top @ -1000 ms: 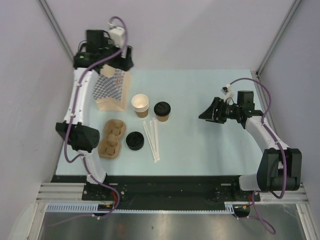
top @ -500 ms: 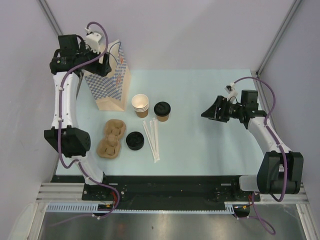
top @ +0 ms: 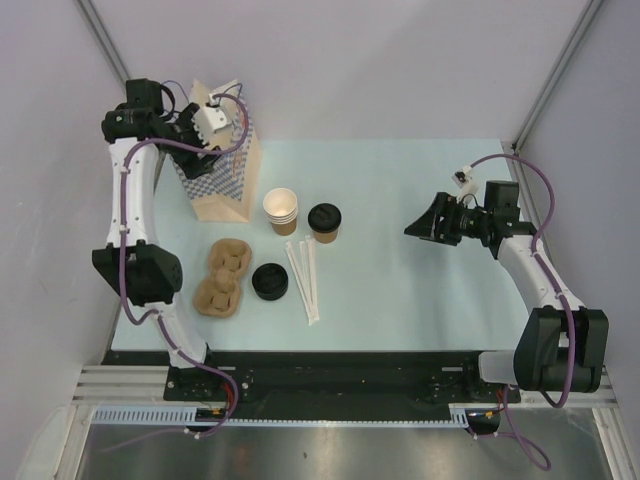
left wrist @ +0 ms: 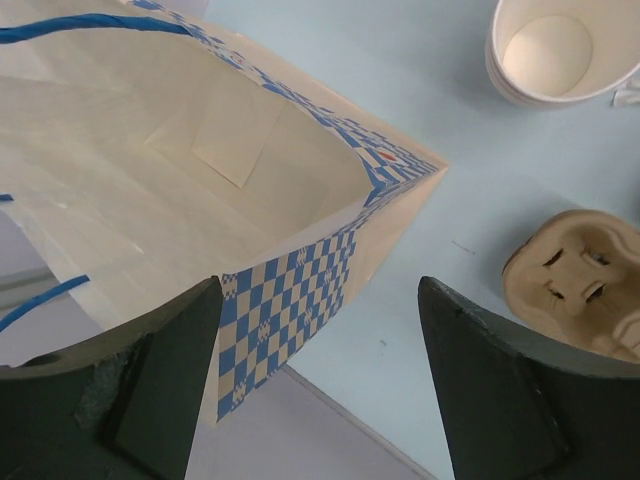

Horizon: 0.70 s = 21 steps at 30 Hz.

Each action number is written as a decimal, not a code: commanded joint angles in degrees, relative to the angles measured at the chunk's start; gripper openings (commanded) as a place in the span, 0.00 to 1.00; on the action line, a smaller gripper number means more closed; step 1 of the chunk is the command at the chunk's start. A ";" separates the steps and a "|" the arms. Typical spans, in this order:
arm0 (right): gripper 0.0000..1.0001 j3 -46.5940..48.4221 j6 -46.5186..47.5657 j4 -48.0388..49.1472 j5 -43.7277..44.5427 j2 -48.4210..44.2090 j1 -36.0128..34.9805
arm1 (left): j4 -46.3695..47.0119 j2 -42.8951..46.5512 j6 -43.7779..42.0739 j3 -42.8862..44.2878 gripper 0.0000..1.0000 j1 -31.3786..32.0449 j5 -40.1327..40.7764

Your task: Pack the takeout coffee

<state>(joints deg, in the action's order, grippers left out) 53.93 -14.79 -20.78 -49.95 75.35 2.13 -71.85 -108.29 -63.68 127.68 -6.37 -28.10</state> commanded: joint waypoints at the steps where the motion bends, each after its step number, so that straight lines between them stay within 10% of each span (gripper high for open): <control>1: 0.79 2.32 0.63 0.30 0.21 -1.35 0.33 | 0.29 -2.01 -9.53 0.65 0.84 -0.83 0.14; 11: 0.79 2.32 0.99 -0.67 0.56 -1.79 0.68 | 5.41 -4.56 -10.94 0.20 0.68 -0.92 4.46; 21: 0.79 2.41 1.43 -1.29 0.30 -2.23 1.38 | 5.41 0.54 -11.11 0.73 0.79 -1.80 -4.42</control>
<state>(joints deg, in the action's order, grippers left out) 53.93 -14.26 -22.41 -49.82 74.74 3.14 -68.12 -111.90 -73.01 127.33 -6.96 -27.79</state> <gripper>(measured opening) 0.789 0.781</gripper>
